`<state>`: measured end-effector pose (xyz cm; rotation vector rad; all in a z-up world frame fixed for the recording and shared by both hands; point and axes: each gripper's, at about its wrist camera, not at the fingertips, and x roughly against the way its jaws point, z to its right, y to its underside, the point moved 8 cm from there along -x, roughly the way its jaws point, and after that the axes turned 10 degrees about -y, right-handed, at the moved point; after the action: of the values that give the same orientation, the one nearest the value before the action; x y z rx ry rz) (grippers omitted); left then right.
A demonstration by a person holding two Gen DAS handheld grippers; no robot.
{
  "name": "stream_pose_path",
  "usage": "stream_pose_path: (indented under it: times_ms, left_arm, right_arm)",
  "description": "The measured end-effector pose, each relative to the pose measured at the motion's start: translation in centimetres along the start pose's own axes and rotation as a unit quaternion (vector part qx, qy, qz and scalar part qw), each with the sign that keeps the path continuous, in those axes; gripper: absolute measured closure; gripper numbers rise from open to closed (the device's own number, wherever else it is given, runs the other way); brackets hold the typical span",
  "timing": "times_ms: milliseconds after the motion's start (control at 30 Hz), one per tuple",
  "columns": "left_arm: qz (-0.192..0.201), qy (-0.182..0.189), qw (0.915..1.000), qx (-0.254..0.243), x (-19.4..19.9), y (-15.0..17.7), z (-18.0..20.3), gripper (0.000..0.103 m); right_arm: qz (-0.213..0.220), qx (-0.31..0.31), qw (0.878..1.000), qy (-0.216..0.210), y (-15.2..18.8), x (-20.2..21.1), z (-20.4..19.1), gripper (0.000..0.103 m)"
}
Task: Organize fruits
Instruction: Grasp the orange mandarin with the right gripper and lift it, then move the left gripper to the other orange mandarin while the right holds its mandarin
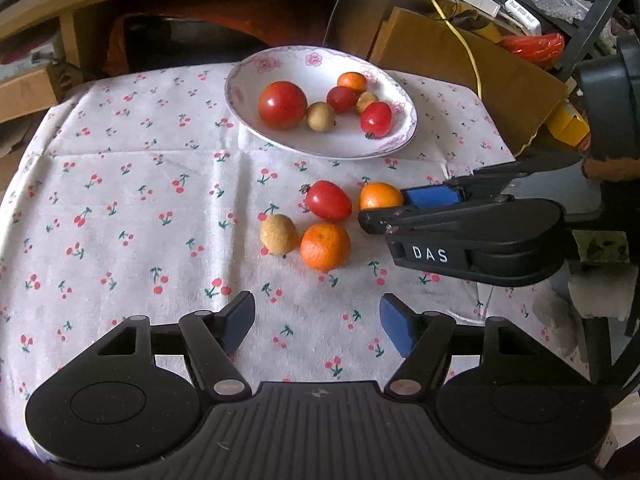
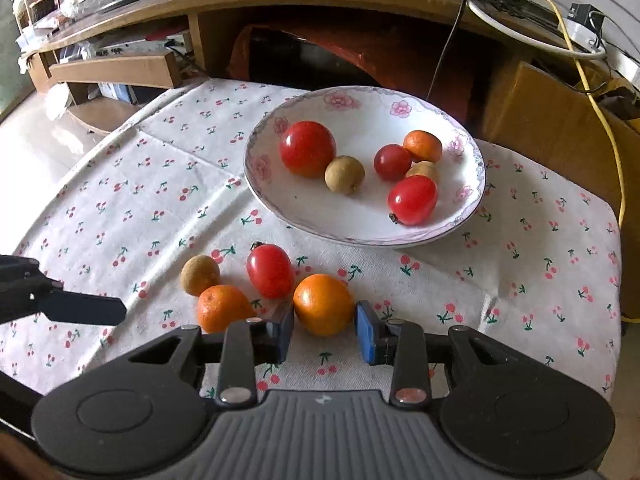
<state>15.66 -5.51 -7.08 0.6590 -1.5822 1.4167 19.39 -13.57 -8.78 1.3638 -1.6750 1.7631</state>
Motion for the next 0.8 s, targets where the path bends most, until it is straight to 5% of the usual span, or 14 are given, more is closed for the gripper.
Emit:
stream_pose_path:
  times_ms: [400, 800]
  left_arm:
    - [0.045, 0.001, 0.9974, -0.056, -0.1, -1.1, 1.6, 0.039]
    - [0.059, 0.0, 0.9941, -0.091, -2.1, -1.8, 2.8, 0.036]
  right_arm:
    - [0.015, -0.031, 0.999, 0.01, 1.2, 3.4, 1.7, 0.07]
    - [0.013, -0.058, 0.998, 0.017, 3.0, 4.9, 3.8, 0.07]
